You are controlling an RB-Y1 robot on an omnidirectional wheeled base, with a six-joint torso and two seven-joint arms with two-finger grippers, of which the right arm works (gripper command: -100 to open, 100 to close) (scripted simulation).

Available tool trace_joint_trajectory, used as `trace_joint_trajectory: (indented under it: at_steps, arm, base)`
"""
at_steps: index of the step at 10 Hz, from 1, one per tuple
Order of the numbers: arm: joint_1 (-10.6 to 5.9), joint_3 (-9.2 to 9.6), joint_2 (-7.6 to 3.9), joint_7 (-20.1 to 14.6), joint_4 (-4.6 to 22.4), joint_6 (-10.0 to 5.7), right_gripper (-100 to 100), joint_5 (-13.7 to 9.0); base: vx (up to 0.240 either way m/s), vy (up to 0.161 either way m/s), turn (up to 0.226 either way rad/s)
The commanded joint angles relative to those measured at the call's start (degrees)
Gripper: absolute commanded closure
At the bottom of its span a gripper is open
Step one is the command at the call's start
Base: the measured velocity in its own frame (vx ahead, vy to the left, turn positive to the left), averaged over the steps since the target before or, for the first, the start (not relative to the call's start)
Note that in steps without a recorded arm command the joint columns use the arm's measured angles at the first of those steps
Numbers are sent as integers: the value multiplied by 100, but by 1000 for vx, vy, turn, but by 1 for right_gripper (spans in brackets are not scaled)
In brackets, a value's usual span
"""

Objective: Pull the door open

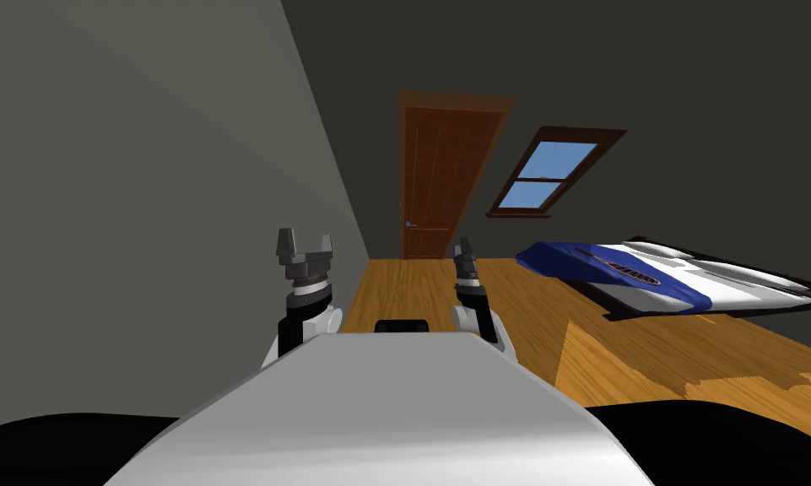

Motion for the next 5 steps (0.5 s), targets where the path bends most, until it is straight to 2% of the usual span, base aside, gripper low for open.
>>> trace_joint_trajectory:
  at_steps: [1,5]
  arm:
    - [-40,-10,-31,-50,148,-51,-100,2]
    - [-149,-39,-107,-191,558,-194,-100,9]
  base:
    - [43,29,6]
    - [177,25,-4]
